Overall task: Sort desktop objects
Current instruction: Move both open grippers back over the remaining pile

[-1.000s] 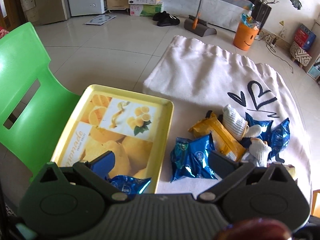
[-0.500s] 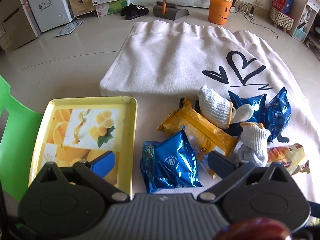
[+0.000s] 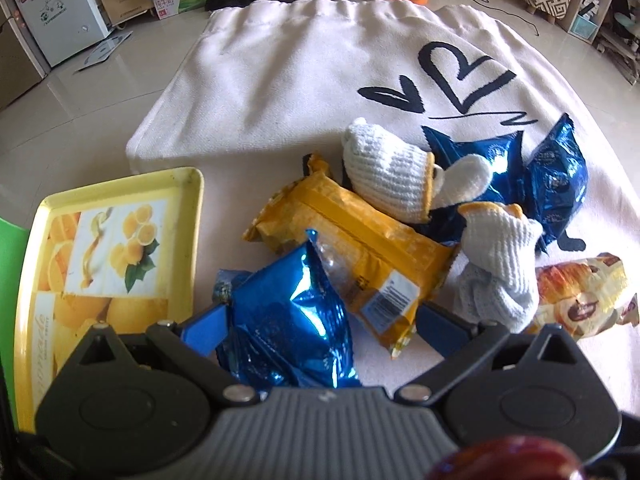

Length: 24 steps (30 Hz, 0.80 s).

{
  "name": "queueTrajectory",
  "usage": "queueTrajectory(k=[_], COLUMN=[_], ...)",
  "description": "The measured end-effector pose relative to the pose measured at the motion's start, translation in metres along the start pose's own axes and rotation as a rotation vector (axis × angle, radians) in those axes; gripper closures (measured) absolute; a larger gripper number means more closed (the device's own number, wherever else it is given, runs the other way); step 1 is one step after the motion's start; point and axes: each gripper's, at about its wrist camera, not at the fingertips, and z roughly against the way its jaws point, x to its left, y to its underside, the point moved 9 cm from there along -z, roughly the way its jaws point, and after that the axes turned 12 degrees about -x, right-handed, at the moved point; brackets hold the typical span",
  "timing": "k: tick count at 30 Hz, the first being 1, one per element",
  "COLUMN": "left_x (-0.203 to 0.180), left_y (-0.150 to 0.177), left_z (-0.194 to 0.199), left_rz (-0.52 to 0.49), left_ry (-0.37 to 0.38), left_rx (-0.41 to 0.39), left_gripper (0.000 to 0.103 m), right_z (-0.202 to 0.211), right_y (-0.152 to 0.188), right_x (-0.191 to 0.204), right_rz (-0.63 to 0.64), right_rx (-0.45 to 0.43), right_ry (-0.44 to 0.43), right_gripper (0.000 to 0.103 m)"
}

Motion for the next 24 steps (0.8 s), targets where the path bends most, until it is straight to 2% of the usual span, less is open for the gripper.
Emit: queueTrajectory(k=[5, 8, 11, 20, 24], left_x=[-0.033, -0.047, -0.057, -0.061, -0.046], left_y=[0.010, 0.016, 0.019, 0.011, 0.001], left_z=[0.011, 0.016, 0.023, 0.057, 0.066], left_rz=[-0.048, -0.063, -0.082, -0.004, 0.044], left_ry=[0.080, 0.095, 0.135, 0.264, 0.248], left_rx=[-0.002, 0.008, 0.010, -0.010, -0.042], left_gripper=[0.001, 0.001, 0.001, 0.001, 0.001], right_z=[0.003, 0.005, 0.006, 0.005, 0.005], right_y=[-0.008, -0.013, -0.017, -0.021, -0.020], right_x=[-0.017, -0.030, -0.039, -0.062, -0.073], right_rz=[-0.068, -0.107, -0.142, -0.176, -0.197], right_rx=[-0.015, -0.032, -0.036, -0.042, -0.038], right_ry=[0.026, 0.071, 0.072, 0.114, 0.123], right_gripper=[0.020, 0.020, 0.020, 0.020, 0.020])
